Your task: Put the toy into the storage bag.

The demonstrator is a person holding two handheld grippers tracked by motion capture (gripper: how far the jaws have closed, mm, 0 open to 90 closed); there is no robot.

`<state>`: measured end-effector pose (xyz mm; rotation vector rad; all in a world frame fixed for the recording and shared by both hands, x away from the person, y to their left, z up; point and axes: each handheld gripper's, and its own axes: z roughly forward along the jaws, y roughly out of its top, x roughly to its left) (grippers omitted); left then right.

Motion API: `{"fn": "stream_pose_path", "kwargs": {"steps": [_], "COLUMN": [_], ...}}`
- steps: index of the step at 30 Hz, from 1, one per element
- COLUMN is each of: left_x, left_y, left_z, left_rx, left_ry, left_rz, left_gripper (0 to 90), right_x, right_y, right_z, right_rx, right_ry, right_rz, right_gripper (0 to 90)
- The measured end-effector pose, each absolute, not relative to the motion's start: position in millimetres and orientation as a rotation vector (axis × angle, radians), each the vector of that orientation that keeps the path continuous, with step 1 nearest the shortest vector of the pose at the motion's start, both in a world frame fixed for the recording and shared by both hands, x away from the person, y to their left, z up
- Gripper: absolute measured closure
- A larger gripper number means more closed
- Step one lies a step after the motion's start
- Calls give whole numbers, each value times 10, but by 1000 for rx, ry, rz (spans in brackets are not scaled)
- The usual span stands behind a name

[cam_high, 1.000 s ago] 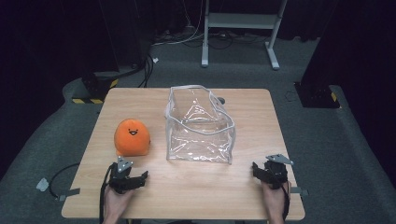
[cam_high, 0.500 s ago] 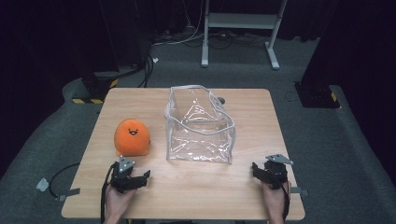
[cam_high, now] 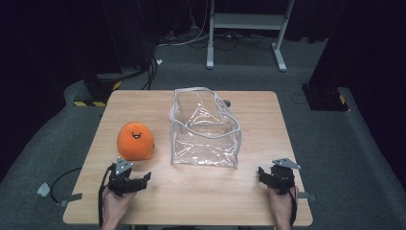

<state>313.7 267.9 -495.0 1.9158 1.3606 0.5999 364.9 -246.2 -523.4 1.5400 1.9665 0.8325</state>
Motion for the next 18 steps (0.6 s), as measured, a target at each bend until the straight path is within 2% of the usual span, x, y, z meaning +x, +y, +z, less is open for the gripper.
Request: {"fn": "stream_pose_path", "kwargs": {"steps": [12,18], "left_x": [3120,3142], "left_y": [2827,2899], "left_z": [-4849,-4793], "left_rx": [1887,1881], "left_ry": [1395,1400], "left_rz": [633,606], "left_gripper": [158,156], "right_x": [3648,3650], "right_y": [-2461,-2462], "right_z": [-5234,-5235], "right_rx": [1537,1536], "right_ry": [1970,1971], "right_rz": [833,834], "right_gripper": [278,275]}}
